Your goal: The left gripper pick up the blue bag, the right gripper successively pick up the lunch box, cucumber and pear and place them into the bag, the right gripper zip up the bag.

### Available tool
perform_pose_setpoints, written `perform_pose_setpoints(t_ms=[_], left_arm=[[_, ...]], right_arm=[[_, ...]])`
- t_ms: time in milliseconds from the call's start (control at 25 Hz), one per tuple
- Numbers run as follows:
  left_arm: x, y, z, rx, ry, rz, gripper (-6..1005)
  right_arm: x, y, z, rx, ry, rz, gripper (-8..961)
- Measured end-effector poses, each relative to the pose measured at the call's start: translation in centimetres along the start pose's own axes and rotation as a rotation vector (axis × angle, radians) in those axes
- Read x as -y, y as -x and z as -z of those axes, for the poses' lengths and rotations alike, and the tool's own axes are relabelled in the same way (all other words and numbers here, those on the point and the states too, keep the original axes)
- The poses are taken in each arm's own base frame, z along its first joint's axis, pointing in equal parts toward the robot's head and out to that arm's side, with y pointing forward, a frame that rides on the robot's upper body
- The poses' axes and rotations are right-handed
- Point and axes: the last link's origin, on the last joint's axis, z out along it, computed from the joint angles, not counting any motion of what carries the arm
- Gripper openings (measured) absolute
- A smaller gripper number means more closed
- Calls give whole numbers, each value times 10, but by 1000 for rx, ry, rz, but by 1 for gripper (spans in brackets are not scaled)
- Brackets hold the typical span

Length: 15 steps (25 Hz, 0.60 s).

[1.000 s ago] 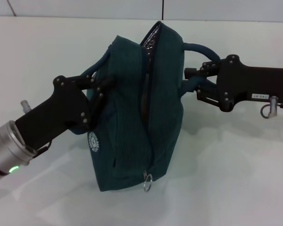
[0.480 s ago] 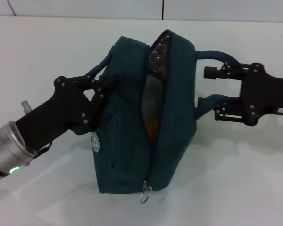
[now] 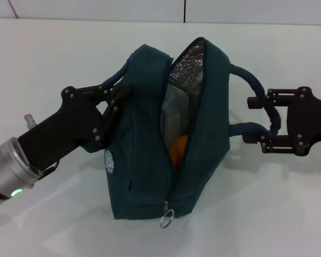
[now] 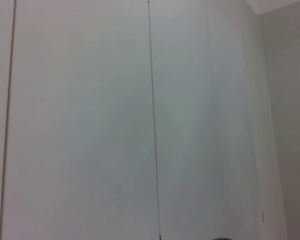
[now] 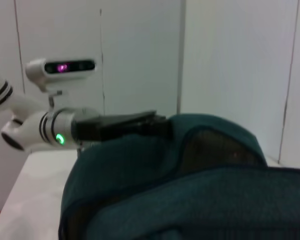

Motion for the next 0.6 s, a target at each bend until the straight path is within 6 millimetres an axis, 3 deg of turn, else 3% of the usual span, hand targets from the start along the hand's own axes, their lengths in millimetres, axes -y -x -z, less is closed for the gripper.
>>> perform_pose_setpoints(t_ms=[160, 360, 600], left_arm=[[0, 0, 1, 2, -3, -1, 35], [1, 0, 1, 4, -5, -2, 35], [3, -1, -2, 2, -1, -6, 35]], right_arm=[[1, 1, 8, -20, -13, 20, 654], [-1, 10, 36, 79, -58, 26, 654], [-13, 13, 42, 112, 9, 50, 655]])
